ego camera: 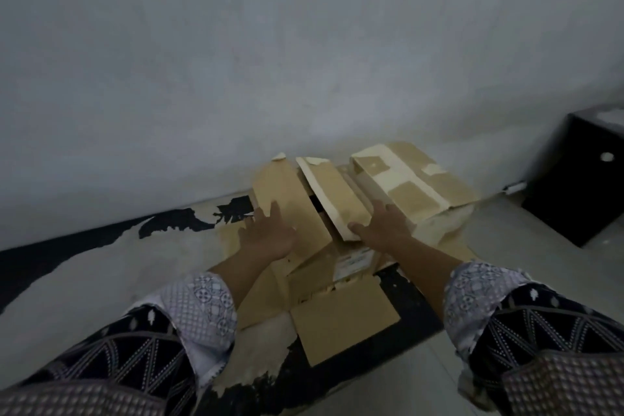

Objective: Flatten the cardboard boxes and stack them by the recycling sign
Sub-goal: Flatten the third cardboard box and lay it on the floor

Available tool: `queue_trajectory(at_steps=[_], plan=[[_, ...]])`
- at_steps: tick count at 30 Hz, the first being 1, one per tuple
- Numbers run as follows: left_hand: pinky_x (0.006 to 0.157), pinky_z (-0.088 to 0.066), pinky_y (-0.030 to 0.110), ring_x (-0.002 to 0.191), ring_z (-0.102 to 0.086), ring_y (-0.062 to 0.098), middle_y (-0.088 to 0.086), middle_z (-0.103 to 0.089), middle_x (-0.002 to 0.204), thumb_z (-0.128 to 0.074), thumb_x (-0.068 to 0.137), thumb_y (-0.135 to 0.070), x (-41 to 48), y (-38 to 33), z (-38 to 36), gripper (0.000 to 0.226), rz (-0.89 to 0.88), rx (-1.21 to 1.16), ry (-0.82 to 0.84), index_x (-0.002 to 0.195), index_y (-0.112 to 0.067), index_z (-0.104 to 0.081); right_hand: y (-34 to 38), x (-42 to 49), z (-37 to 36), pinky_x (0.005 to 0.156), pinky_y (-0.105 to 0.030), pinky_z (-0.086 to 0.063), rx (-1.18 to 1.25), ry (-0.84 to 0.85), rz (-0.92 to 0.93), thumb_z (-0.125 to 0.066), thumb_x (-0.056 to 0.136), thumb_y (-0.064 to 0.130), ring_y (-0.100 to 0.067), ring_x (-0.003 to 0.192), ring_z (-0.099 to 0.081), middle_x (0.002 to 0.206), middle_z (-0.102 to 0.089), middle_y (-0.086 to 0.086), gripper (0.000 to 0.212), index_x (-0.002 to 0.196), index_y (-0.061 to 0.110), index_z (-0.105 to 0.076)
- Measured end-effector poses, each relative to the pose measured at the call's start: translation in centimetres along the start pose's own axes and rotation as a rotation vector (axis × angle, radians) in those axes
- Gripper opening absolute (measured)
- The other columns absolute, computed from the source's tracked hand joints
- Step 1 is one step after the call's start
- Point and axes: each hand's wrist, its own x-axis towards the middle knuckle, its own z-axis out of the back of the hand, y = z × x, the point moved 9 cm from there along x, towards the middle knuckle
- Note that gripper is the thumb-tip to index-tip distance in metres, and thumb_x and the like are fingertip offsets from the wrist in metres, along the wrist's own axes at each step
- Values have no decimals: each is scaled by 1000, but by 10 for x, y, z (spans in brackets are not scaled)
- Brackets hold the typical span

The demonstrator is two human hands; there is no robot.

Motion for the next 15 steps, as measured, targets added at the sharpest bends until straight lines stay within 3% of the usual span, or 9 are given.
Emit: queue_trajectory(at_steps=[4,7,11,15], plan=[[114,-23,57,145,-15,43,16,-9,161,-34,97,-56,23,3,-5,75,56,-7,12,156,-23,-1,9,18,-4,103,-44,-37,35,28,38,-59,84,63,-34,137,-33,153,-27,-11,92,154,34,-7],[113,-25,57,144,-18,44,16,-11,161,-35,96,-57,35,6,-7,75,99,-49,-2,155,-24,-3,21,28,-1,103,-38,-34,50,1,96,-61,88,56,-30,138,-34,154,-31,-8,90,156,28,-10],[112,-28,57,142,-23,45,16,-10,160,-38,93,-60,42,9,-19,79,133,-110,32,155,-25,-3,28,52,-14,106,-46,-38,146,51,99,-64,80,63,-33,137,-38,156,-31,-3,100,155,37,-3],[111,-32,54,143,-24,42,18,-4,162,-32,90,-67,49,15,-41,85,147,-154,108,155,-24,3,27,76,-35,107,-48,-39,149,183,44,-55,76,76,-34,136,-40,155,-34,-8,107,156,19,-12]])
